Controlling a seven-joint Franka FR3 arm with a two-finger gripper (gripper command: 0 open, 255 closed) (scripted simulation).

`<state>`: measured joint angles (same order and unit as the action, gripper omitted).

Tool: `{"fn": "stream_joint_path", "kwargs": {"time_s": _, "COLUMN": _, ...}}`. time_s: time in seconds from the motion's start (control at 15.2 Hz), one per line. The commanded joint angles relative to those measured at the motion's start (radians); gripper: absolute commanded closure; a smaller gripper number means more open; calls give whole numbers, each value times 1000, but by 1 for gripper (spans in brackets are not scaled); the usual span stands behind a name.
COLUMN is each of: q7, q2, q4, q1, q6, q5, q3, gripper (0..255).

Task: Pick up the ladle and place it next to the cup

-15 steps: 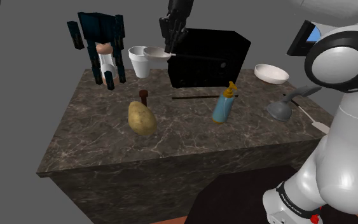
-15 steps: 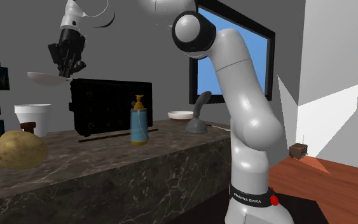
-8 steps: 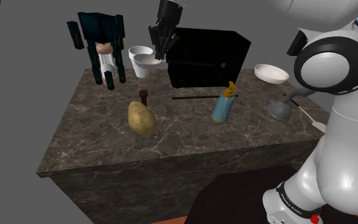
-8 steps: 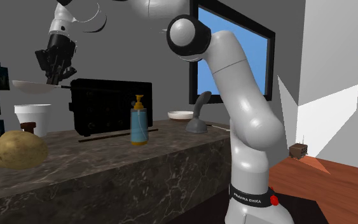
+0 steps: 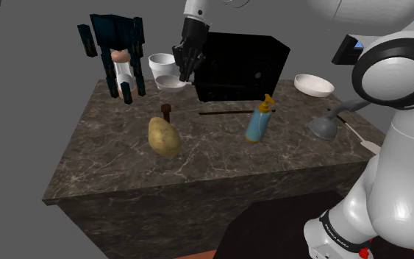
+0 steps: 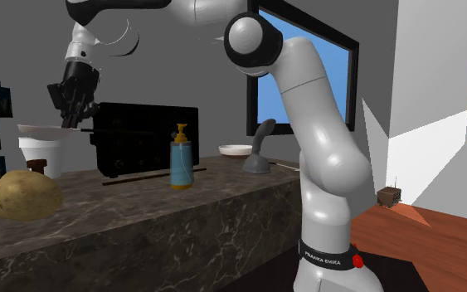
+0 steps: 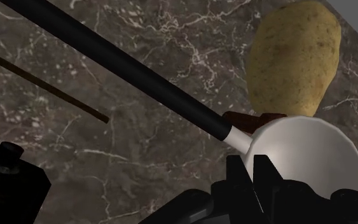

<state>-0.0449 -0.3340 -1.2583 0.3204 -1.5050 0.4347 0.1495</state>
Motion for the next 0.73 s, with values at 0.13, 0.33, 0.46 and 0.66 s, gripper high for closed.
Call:
{"fn": "stream_joint_path", "kwargs": {"time_s": 0.13, "q7": 21, "q2": 14, "q4": -77, "q1": 7, "q6": -60, "q5": -2, "q3": 0, "gripper": 255}}
{"fn": "stream_joint_path", "kwargs": {"time_s": 0.33, "q7": 35, "q2": 21, "q4": -126, "q1": 11, "q6": -99, "q5": -3, "q3": 0, "gripper": 255}}
{"fn": "stream_joint_path", "kwargs": {"time_s": 0.46, "q7": 44, "q2": 23, "q4": -156, "q1": 13, "q6": -125, "q5": -2, "q3": 0, "gripper": 255}}
{"fn": "stream_joint_path", "kwargs": {"time_s": 0.66, "q7": 58, "q2": 25, "q4": -198, "q1": 16, "q6": -163, "q5": -1, "q3": -1, "gripper": 255}}
